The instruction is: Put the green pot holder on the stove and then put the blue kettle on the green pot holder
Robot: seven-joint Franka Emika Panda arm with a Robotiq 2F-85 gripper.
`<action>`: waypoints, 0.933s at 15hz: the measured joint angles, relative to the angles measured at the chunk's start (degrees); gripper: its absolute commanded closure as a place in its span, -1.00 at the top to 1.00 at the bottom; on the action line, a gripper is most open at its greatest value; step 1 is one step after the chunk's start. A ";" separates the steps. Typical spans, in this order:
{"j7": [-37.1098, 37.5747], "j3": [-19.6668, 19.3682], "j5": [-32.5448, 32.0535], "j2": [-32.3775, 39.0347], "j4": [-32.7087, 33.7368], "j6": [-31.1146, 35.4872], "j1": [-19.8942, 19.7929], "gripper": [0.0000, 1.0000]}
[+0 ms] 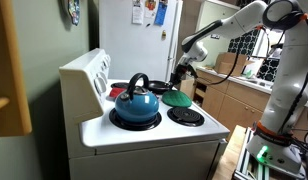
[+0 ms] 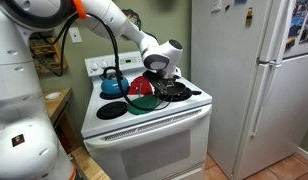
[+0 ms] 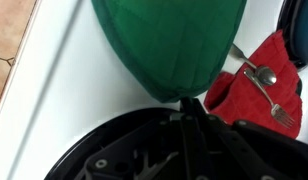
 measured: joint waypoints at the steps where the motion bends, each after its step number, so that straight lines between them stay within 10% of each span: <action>1: -0.90 0.02 -0.01 -0.04 0.01 0.66 0.00 -0.99; 5: -4.17 0.43 0.98 0.00 0.01 1.96 0.05 -0.99; 14: -5.75 1.15 1.69 -1.47 0.04 1.96 1.50 0.59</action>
